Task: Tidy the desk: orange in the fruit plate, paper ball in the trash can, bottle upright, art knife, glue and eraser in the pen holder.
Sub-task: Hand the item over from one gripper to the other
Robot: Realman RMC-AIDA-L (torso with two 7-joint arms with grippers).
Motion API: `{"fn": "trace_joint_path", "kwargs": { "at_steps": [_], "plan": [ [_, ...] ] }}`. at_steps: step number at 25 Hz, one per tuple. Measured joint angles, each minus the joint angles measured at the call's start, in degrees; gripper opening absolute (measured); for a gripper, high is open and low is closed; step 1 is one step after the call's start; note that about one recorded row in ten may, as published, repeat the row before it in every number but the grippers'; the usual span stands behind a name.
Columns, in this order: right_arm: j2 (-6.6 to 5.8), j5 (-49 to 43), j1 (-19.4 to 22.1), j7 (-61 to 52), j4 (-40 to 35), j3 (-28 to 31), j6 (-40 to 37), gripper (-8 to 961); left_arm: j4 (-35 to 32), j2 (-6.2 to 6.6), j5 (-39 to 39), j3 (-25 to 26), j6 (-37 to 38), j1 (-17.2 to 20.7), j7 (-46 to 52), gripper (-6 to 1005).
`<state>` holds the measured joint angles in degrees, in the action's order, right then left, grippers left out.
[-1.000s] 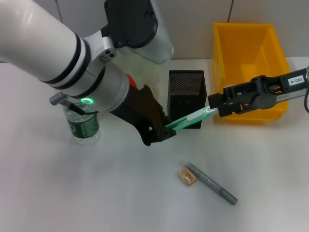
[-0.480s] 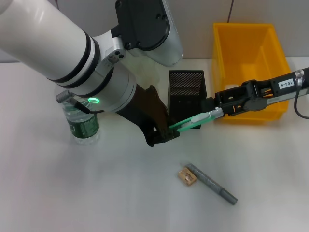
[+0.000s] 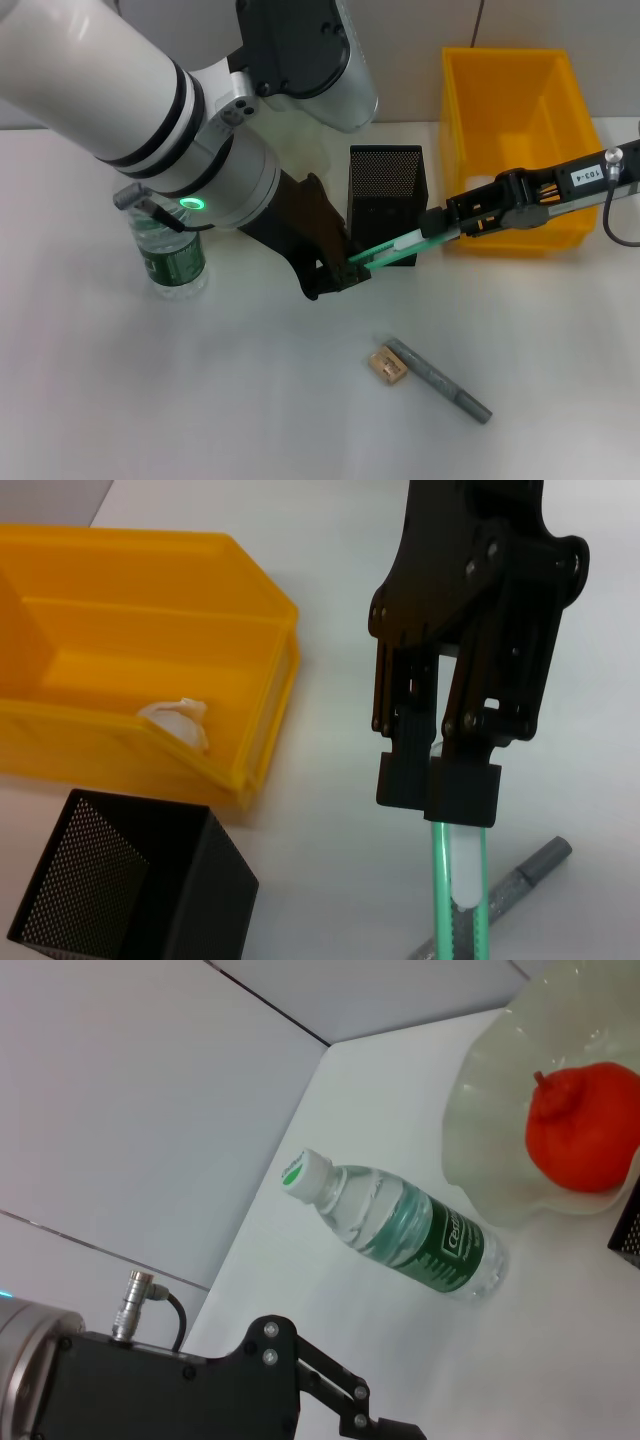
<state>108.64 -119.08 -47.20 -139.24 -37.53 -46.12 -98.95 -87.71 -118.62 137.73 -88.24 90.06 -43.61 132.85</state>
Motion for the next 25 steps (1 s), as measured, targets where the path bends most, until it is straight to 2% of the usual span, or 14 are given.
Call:
{"fn": "trace_joint_path", "kwargs": {
  "at_steps": [17,25],
  "plan": [
    [0.03,0.25,-0.14,1.09,0.0,-0.1,-0.14,411,0.09,0.03,0.07,0.01,0.64,-0.51,0.38,197],
    [0.14,0.03,-0.12,1.09,-0.11,-0.11,-0.42,338,0.08,-0.03,0.09,0.01,0.65,-0.51,0.4,197]
  ]
}}
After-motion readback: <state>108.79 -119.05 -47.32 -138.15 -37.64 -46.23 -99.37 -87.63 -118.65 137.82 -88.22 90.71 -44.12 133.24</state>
